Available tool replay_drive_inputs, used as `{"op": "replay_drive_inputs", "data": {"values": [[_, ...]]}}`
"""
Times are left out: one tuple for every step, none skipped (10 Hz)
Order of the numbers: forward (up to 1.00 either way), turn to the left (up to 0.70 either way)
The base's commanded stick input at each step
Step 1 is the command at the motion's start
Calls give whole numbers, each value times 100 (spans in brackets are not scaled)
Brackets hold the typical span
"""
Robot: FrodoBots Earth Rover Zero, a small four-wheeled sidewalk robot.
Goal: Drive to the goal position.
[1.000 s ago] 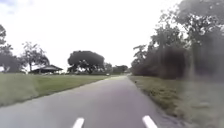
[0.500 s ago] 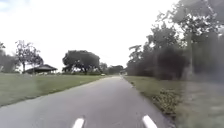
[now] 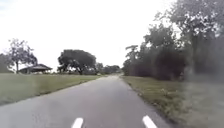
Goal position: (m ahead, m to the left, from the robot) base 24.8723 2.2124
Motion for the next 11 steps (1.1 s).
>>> {"op": "replay_drive_inputs", "data": {"values": [[69,3],[69,3],[69,3],[69,3],[69,3],[69,3],[69,3],[69,3],[69,3],[69,3],[69,11]]}}
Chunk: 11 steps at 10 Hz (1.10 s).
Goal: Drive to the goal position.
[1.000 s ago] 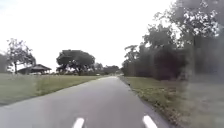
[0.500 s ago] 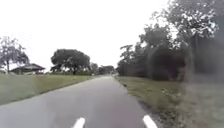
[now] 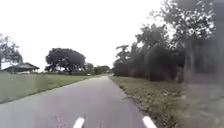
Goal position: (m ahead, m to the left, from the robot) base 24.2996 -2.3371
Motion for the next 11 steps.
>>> {"op": "replay_drive_inputs", "data": {"values": [[69,34],[69,34],[69,21],[69,17],[69,34],[69,34],[69,30],[69,20],[69,11],[69,3],[69,4]]}}
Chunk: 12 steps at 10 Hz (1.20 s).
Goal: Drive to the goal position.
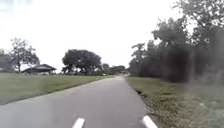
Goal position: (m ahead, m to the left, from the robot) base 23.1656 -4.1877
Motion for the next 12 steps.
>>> {"op": "replay_drive_inputs", "data": {"values": [[69,15],[69,17],[69,3],[69,3],[69,3],[69,3],[69,3],[69,3],[69,3],[69,3],[69,3],[69,3]]}}
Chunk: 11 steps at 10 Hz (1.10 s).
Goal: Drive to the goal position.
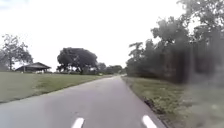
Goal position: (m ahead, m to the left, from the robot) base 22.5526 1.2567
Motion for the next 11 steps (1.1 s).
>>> {"op": "replay_drive_inputs", "data": {"values": [[69,3],[69,3],[69,3],[69,3],[69,7],[69,11],[69,16],[69,21],[69,34],[69,34],[69,25]]}}
